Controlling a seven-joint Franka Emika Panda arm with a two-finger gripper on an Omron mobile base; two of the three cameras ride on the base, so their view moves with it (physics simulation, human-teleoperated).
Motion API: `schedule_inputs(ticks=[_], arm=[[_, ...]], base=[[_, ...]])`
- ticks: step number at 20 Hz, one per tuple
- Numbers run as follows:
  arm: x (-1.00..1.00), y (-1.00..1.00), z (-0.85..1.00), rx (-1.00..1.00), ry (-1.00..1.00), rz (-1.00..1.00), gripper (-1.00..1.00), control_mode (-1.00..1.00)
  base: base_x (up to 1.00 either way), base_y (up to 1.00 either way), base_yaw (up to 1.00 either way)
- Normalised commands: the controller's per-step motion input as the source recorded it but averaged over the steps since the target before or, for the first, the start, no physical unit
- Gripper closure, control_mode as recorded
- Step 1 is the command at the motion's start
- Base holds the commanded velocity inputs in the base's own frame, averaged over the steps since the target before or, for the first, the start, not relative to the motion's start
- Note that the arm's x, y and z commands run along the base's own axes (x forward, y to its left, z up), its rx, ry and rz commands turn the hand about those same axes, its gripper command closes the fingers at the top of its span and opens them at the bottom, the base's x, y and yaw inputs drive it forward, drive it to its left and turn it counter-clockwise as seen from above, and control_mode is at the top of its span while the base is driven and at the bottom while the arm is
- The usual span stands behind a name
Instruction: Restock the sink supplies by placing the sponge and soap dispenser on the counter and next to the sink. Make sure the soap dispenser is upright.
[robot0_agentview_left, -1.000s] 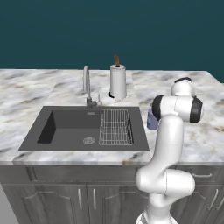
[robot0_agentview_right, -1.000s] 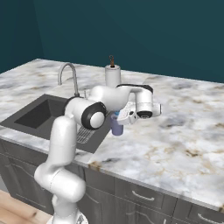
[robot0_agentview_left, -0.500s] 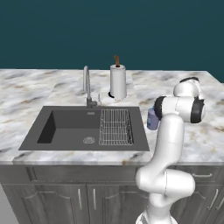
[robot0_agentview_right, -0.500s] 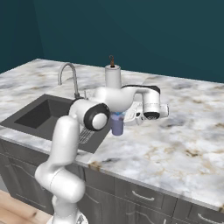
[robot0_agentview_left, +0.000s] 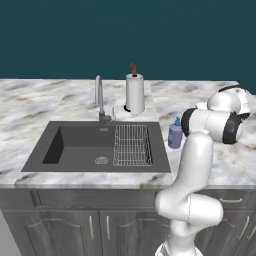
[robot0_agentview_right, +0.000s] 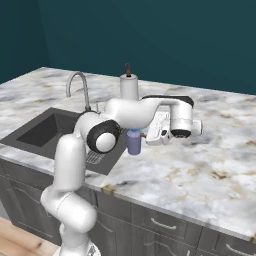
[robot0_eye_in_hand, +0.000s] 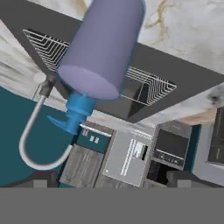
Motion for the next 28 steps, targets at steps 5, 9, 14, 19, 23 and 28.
schedule_inputs(ticks=[5,9,14,19,23,28], arm=[[-0.74,0.07,0.64,-0.2,-0.34,-0.1,-1.0,-1.0],[-0.81,0.25,0.51,-0.3,-0.29,-0.06,-1.0,-1.0],[-0.71,0.45,0.28,-0.34,-0.19,-0.02,-1.0,-1.0],[-0.54,0.71,0.02,-0.4,-0.05,0.0,-1.0,-1.0],[-0.49,0.67,-0.03,-0.42,-0.01,0.0,-1.0,-1.0],[-0.19,0.55,-0.4,-0.38,0.04,0.02,-1.0,-1.0]], base=[[0.0,0.0,0.0],[0.0,0.0,0.0],[0.0,0.0,0.0],[0.0,0.0,0.0],[0.0,0.0,0.0],[0.0,0.0,0.0]])
